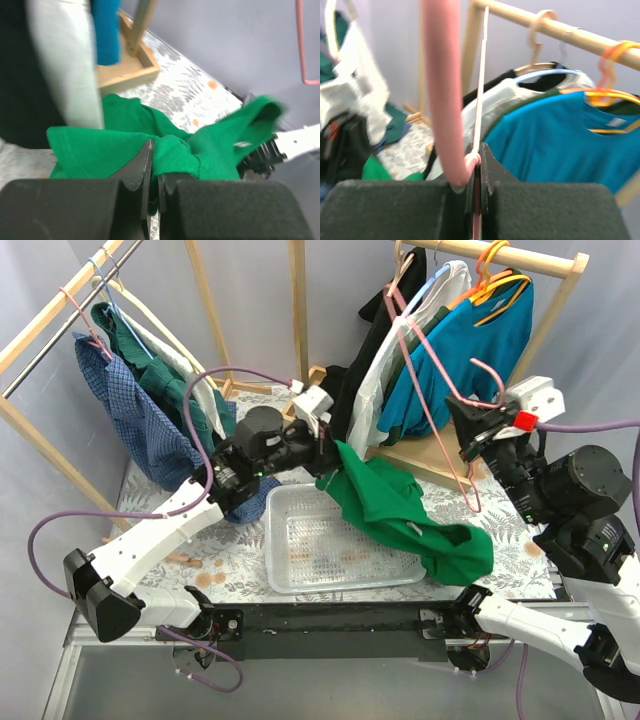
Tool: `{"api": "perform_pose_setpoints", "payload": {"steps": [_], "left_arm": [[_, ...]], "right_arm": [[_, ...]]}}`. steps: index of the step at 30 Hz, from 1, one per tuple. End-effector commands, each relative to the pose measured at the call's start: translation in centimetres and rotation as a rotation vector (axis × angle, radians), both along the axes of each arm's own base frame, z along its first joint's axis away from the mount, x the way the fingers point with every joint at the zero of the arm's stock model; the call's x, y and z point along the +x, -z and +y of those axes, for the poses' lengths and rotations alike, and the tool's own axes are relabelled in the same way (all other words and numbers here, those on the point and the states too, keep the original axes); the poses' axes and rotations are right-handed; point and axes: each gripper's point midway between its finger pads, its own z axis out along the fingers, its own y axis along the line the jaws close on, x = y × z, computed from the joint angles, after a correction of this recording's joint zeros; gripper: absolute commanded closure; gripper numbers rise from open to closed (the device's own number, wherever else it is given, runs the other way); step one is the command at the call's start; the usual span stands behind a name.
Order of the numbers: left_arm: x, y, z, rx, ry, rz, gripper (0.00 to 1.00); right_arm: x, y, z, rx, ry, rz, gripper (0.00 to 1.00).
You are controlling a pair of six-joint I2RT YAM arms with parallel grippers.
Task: Remove the t-shirt from the hanger
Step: Remove the T-shirt from the hanger, then place the hanger at the clothesline.
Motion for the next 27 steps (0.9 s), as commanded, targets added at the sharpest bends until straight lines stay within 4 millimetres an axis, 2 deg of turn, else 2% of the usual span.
{"api": "perform_pose_setpoints", "payload": {"steps": [1,4,6,7,12,18,21,22,27], "left_arm": [[-1.7,-1.5,-1.7,-0.031,0.049,-0.063,1.0],[-3.3,-1.8,-3.4,-0.045,0.101,-0.086,1.0],[-3.4,-1.5,-4.2,-0.037,0.114,-0.089,1.0],[-3.8,-1.8,-4.7,-0.042,0.128,-0.097,1.0],[-4.2,-1.0,-6.1,-0.018,0.145,-0.099,1.0],[-4.9,-0.5,-6.7,-0.008,0.148,-0.099,1.0],[-5.0,0.1,-6.6,0.002,0.146,-0.094,1.0],[-5.1,0.2,-6.6,0.005,0.146,-0.092,1.0],[-5.6,0.1,-6.5,0.001,0.144,-0.091,1.0]], "right_arm": [[-0.9,-5.1,-6.2,0.247,0.2,-0.107,0.99],[-1.0,-4.5,-8.2,0.286,0.271,-0.074,0.99],[-1.0,-4.0,-9.6,0.299,0.335,-0.04,0.99],[-0.9,-3.2,-9.6,0.278,0.341,-0.013,0.99],[-0.8,0.1,-11.2,0.309,0.433,0.09,0.99],[-0.2,3.3,-11.7,0.312,0.517,0.189,0.99],[0.1,4.3,-12.7,0.307,0.594,0.204,0.99],[0.2,4.5,-12.9,0.308,0.617,0.207,0.99],[2.4,4.0,-11.4,0.25,0.689,0.203,0.99]]}}
